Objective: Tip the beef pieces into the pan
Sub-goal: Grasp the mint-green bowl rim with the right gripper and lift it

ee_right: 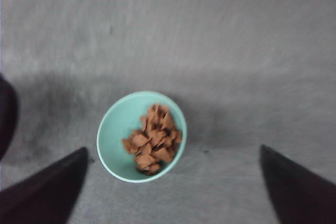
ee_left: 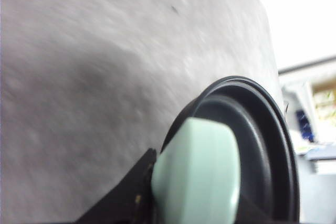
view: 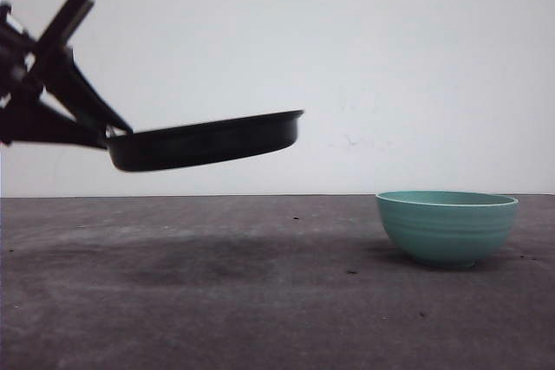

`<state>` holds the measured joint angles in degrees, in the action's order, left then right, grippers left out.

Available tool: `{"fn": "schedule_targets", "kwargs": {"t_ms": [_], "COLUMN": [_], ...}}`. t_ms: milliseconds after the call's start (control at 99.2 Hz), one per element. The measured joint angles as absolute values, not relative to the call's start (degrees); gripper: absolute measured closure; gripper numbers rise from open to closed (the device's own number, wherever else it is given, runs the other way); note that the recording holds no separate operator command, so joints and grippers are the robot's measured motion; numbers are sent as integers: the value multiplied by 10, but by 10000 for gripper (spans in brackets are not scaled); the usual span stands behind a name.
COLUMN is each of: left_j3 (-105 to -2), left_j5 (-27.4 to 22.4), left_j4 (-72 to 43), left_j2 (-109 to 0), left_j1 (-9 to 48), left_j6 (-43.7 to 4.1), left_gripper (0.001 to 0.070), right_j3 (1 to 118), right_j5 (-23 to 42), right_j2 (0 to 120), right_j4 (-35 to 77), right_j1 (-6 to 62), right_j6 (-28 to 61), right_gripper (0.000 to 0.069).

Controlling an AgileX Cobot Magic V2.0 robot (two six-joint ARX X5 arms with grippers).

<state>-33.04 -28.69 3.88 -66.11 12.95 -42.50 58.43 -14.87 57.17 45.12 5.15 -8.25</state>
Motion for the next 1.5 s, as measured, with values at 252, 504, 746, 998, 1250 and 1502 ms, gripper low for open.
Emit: {"fn": "schedule_targets", "kwargs": {"t_ms": [252, 504, 746, 998, 1250, 1502], "left_j3": [-331, -331, -331, -331, -331, -331], "left_j5": [-269, -269, -271, -271, -269, -268], "left_j4": [-36, -59, -61, -62, -62, -62], "left_j2": [-587, -580, -580, -580, -580, -580], "left_j1": [158, 175, 183, 186, 186, 186], "left_j6": [-419, -415, -413, -409, -401, -400], "left_gripper": [656, 656, 656, 656, 656, 656], "right_j3": [561, 561, 561, 561, 561, 561], "right_j5": [-188, -225, -224, -189, -176, -180], "right_j2": [758, 873, 900, 900, 901, 945], "right_j4": [379, 335, 293, 266, 256, 251], "right_j1": [52, 52, 51, 51, 51, 51], "right_j6": [-79, -94, -95, -108, -117, -139], "right_gripper": [285, 335, 439, 446, 451, 456]}}
